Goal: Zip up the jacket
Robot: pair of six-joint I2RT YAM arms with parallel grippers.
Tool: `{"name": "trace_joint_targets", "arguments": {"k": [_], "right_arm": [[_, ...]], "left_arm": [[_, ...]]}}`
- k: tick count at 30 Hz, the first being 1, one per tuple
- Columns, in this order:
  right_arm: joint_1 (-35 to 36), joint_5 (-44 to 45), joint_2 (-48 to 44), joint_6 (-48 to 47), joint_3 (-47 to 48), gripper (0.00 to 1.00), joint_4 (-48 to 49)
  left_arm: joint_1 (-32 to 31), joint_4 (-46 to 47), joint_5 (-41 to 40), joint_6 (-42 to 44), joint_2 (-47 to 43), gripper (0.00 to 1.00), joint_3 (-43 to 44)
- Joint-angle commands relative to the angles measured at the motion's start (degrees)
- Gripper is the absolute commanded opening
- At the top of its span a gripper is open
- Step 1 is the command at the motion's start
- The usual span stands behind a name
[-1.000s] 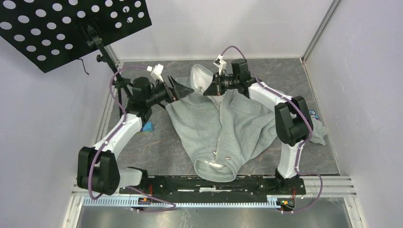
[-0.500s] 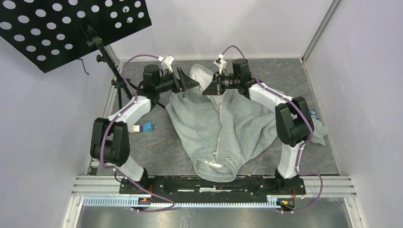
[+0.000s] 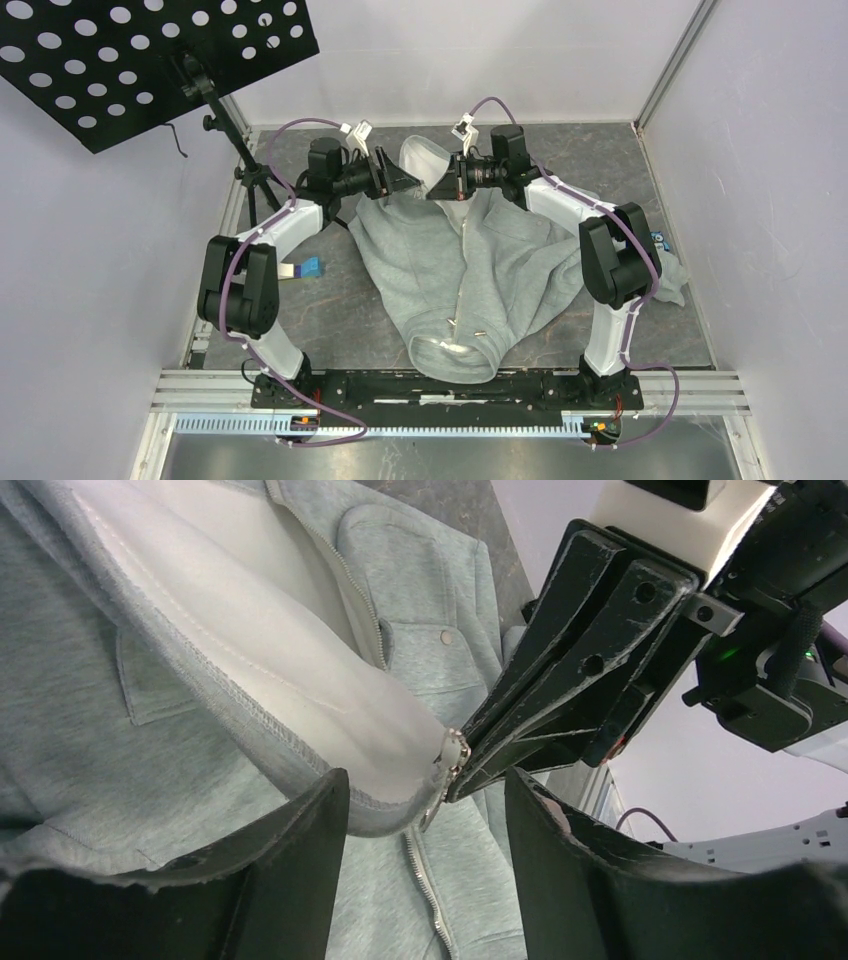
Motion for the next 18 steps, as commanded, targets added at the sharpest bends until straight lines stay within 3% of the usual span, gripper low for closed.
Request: {"name": "trace_joint_targets", "arguments": {"k": [1,12,18], "right_arm": [[-0.29,-2.14,-1.96,1.68,-0.25,0.0,3.43],[-0.86,-2.39,-1.67,3.63,-0.99,0.0,5.35],[-0.92,-2.55,-1.93,4.36,-1.65,0.0,6.4]], "left_arm": [[-0.9,-0.33,0.8,3.34,0.75,0.64,1.44],[-2.17,-5.9,-1.96,7.59,0.76,0.69,2.36],[-2.17,-8.09,-4.32,7.88,1.92,0.46,3.9]]}}
